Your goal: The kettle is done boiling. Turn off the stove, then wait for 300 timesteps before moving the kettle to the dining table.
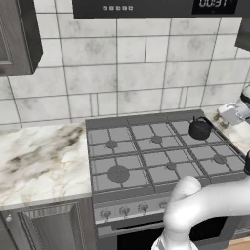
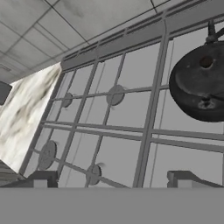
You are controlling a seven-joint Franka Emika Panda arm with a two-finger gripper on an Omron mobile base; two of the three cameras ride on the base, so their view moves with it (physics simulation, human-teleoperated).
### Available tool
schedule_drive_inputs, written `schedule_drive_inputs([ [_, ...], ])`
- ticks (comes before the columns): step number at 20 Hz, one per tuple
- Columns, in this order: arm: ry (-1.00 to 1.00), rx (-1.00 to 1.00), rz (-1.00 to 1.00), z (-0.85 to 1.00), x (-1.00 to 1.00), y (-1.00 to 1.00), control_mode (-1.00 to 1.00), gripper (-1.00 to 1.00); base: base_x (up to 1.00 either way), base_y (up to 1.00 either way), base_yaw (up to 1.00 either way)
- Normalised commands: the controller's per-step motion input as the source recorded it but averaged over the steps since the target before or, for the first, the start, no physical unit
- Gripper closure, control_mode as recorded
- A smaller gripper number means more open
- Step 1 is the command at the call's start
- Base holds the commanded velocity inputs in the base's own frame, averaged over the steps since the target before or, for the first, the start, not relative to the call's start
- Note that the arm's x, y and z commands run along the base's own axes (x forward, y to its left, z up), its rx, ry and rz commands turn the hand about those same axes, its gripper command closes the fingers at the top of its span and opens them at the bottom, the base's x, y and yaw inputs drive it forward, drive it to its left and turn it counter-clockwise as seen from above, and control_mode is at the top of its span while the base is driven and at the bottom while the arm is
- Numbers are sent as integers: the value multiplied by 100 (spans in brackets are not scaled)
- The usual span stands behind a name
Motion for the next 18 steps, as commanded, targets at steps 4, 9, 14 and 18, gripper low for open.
schedule_drive_inputs([
  [4, 0, -3, 0, -19, 23, -5, -100, -100, 0, 0, 0],
  [9, 3, -1, 0, -15, 28, -12, -100, -100, 0, 0, 0],
  [14, 1, 0, 0, -12, 22, -26, -100, -100, 0, 0, 0],
  [18, 1, 0, 0, -16, 26, -22, -100, -100, 0, 0, 0],
])
